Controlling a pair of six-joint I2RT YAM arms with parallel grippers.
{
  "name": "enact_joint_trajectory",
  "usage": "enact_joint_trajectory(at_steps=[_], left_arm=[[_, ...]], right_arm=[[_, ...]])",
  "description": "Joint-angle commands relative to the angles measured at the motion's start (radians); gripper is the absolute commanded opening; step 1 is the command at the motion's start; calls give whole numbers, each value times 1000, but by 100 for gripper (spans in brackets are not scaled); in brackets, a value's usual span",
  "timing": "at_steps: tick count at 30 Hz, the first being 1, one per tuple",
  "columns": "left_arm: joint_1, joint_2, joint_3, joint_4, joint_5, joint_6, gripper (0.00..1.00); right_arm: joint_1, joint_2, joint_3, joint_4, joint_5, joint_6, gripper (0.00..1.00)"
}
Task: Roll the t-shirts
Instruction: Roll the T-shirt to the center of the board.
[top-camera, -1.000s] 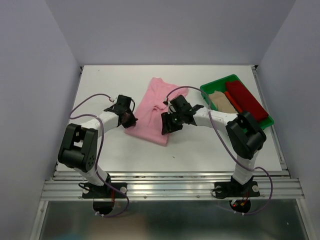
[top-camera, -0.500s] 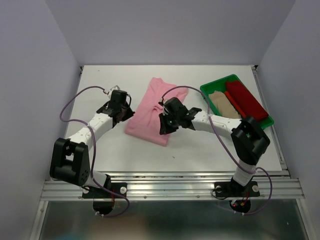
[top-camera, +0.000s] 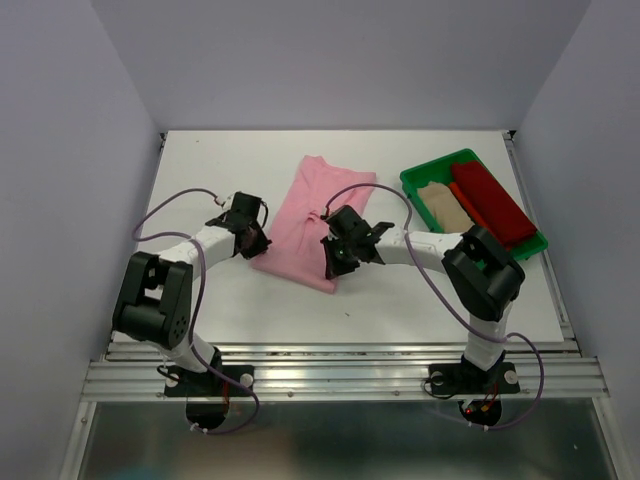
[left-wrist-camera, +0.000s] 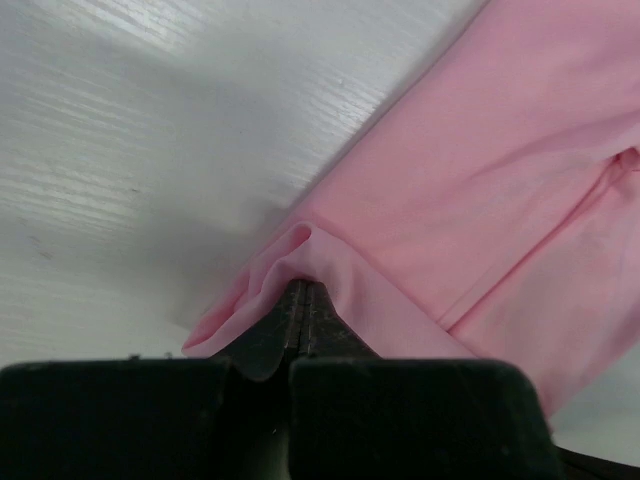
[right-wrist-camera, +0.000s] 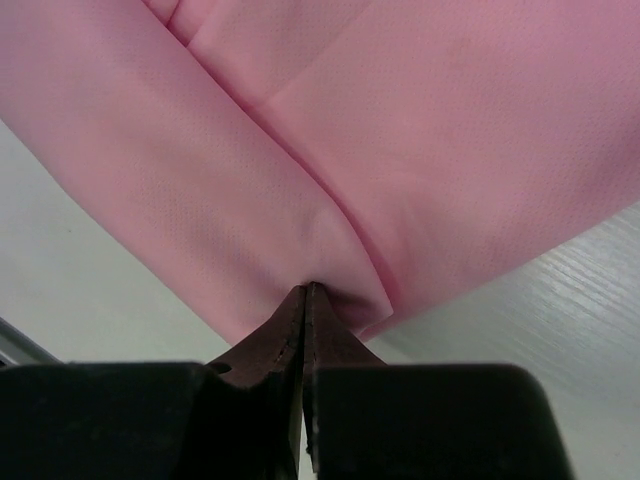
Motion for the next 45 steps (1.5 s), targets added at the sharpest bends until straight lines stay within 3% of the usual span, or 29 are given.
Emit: enact_joint_trajectory(at_steps=[1, 11, 16, 22, 29, 33, 45], left_arm=[[-5, 63, -8, 34, -13, -9, 0], [-5, -18, 47, -38, -17, 5, 0], [-3, -122, 126, -121, -60, 14, 0], [38, -164, 211, -221, -77, 46, 3], [245, -270, 168, -261, -15, 43, 3], [283, -322, 142, -267, -11, 43, 4], [296, -322, 99, -250, 15, 43, 4]], right_arm=[[3, 6, -33, 44, 45, 5, 2], [32, -119, 0, -2, 116, -33, 4], [99, -155, 72, -43, 255, -125, 19], [231, -68, 189, -65, 410, -255, 32], [363, 83, 261, -11, 612, -468, 50], [394, 141, 270, 46, 646, -538, 61], [437, 218, 203, 196, 804, -650, 61]])
